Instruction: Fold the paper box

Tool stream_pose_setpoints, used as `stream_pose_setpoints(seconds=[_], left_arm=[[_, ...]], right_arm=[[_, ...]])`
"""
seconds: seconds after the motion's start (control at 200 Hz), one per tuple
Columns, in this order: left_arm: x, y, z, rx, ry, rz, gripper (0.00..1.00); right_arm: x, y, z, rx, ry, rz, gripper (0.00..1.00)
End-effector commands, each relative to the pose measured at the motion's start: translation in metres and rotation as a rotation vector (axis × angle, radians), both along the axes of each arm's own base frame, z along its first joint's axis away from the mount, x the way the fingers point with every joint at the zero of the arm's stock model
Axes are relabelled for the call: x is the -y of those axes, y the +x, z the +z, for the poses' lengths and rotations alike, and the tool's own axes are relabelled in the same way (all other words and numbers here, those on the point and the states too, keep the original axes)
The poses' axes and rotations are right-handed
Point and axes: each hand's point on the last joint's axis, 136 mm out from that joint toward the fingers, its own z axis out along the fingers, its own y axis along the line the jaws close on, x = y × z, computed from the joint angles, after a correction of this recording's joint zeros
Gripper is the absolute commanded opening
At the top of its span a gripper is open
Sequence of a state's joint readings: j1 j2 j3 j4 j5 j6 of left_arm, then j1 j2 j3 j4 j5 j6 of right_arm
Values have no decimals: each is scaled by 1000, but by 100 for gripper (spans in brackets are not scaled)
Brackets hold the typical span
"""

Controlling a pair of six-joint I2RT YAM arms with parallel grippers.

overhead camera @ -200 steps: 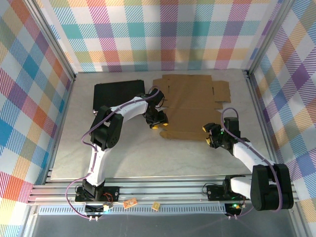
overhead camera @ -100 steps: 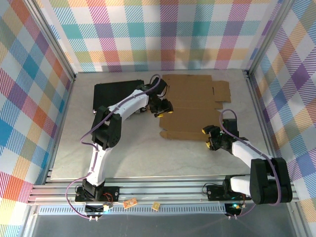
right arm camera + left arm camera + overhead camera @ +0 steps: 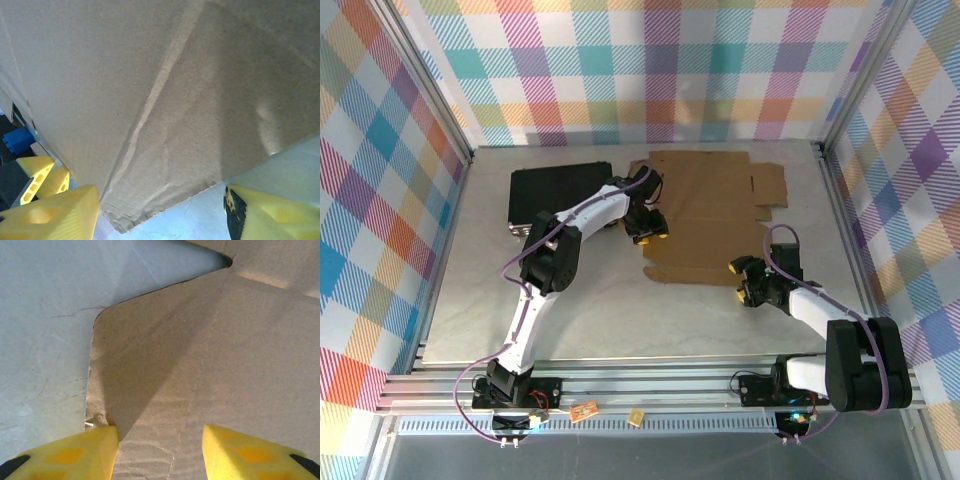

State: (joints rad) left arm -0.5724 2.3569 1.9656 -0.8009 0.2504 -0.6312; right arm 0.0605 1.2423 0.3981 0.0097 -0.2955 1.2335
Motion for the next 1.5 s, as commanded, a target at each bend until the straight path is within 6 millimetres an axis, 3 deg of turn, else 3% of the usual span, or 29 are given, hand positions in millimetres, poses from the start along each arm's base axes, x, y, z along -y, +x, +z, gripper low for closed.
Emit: stream_pose_setpoints(seconds=[0.0,0.52,0.985,1.28,1.495], left_arm=[[-12,-15,-17,-50,42,-7,48],[-12,-23,-17,-71,24,-14,49],[-14,-26,-18,-80,28,-24,49],[-15,-29,-21,-88,35,-29,49],[-15,-30,-22,-93,31,-34,49]], right_arm=[[-2,9,5,62,3,-1,67],[-5,50,28,184,1,16,65],[-1,59,36,192,-46,34,63],[3,69,56,284,-56,12,61],[-2,75,47,270,-36,26,59]])
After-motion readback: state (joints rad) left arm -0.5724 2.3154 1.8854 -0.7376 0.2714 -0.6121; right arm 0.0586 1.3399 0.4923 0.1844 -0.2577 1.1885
